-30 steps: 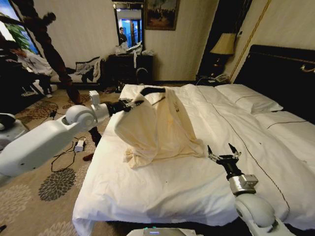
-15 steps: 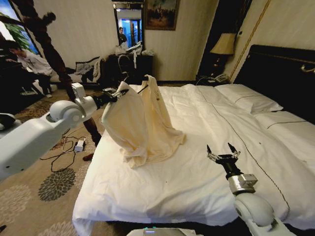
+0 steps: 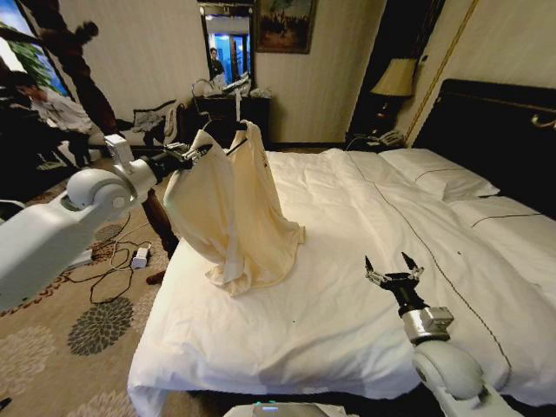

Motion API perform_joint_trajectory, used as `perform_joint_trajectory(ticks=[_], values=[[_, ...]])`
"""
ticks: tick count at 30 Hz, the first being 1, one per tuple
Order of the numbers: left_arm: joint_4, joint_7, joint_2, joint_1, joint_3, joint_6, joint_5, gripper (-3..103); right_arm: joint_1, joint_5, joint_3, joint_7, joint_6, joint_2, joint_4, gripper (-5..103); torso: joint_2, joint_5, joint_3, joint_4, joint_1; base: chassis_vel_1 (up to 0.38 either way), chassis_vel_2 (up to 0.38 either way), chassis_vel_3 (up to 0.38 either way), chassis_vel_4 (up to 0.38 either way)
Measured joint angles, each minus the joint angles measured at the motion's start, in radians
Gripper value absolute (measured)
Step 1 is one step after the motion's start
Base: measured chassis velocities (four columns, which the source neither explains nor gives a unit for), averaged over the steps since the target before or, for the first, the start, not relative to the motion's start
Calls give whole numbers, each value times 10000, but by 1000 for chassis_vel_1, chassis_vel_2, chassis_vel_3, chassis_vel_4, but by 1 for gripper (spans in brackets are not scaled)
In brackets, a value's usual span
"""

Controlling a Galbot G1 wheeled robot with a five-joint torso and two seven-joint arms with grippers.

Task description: Pick up the clothes from the bed and hang them on the clothes hanger.

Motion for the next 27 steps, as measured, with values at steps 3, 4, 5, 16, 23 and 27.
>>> perform_joint_trajectory(ticks=[3,4,5,16,23,27], values=[[107,-87,-20,-63,-52,-35,-35,18,2,0,-3,1,-2,-1,0,100,0,0,0,2,0,0,0,0,0],[145,-133,-34,-67,-78,-45,-43,18,2,0,-3,1,-3,-1,0,100,0,0,0,1,0,0,0,0,0],[145,-133,-34,-67,-78,-45,-43,18,2,0,-3,1,-3,-1,0,100,0,0,0,1,0,0,0,0,0],[884,-461,-133,-404,-334,-102,-272,18,8,0,-8,2,-7,-3,0,100,0,-2,0,2,0,0,0,0,0],[2341,-609,-761,-1898,471,-44,-585,18,9,0,-9,2,-7,-3,0,100,0,0,0,1,0,0,0,0,0],[3390,-652,-1275,-2741,1101,14,-662,18,8,1,-8,3,-8,-3,-1,100,0,1,1,-4,2,0,0,0,0]])
